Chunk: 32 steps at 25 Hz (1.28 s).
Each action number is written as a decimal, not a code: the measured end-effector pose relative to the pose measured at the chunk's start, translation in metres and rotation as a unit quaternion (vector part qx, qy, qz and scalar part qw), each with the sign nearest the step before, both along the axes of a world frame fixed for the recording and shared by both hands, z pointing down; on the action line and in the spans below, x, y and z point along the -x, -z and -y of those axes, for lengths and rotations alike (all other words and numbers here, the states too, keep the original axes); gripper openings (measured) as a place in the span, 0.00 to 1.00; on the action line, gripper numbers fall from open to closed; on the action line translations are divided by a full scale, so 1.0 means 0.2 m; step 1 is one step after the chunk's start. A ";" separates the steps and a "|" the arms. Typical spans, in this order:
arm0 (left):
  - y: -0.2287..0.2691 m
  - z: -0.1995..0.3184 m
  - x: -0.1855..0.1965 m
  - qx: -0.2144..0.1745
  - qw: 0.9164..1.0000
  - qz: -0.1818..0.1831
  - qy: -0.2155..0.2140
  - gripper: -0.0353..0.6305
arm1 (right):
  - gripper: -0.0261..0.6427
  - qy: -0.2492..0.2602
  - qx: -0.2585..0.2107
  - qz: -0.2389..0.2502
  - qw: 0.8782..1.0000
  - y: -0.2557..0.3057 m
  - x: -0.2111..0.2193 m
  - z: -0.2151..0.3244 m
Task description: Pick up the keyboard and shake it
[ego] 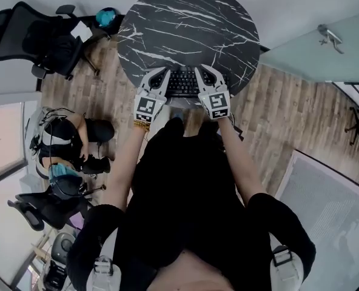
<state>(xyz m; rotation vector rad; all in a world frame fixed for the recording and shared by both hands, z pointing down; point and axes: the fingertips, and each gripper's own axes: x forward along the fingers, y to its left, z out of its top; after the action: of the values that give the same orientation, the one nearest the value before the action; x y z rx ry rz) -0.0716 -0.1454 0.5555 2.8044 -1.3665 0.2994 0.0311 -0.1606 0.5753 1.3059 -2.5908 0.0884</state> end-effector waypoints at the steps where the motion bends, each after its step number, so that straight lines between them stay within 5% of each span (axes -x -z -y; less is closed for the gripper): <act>1: -0.03 0.01 0.01 0.010 1.000 0.004 0.002 0.08 | 0.09 0.001 0.011 -0.001 1.000 -0.03 -0.02 0.00; 7: -0.22 0.06 0.08 0.063 0.998 0.004 0.029 0.08 | 0.10 -0.003 0.062 -0.009 0.998 -0.22 -0.17 0.01; 11: -0.35 0.08 0.14 0.100 0.994 0.009 0.031 0.08 | 0.22 -0.007 0.106 -0.011 0.994 -0.35 -0.29 0.01; 13: -0.45 0.06 0.19 0.133 0.990 0.007 0.037 0.17 | 0.25 -0.014 0.130 -0.004 0.991 -0.42 -0.36 0.01; 20: -0.80 -0.03 0.37 0.232 0.970 0.016 0.071 0.28 | 0.36 -0.053 0.209 -0.017 0.976 -0.73 -0.63 0.01; 23: -0.94 -0.06 0.47 0.271 0.955 0.000 0.117 0.34 | 0.38 -0.054 0.233 -0.035 0.970 -0.86 -0.68 -0.03; 28: -1.08 -0.08 0.61 0.305 0.939 -0.001 0.157 0.41 | 0.40 -0.070 0.271 -0.031 0.960 -1.00 -0.76 -0.06; 32: -1.16 -0.10 0.67 0.349 0.924 -0.046 0.152 0.43 | 0.41 -0.075 0.295 -0.022 0.952 -1.07 -0.80 -0.09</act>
<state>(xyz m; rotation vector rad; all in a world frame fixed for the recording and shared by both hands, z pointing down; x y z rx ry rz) -0.2062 -0.1258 0.7868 1.9765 -1.3090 0.5137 0.1917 -0.1421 0.7895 1.2367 -2.1618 0.7815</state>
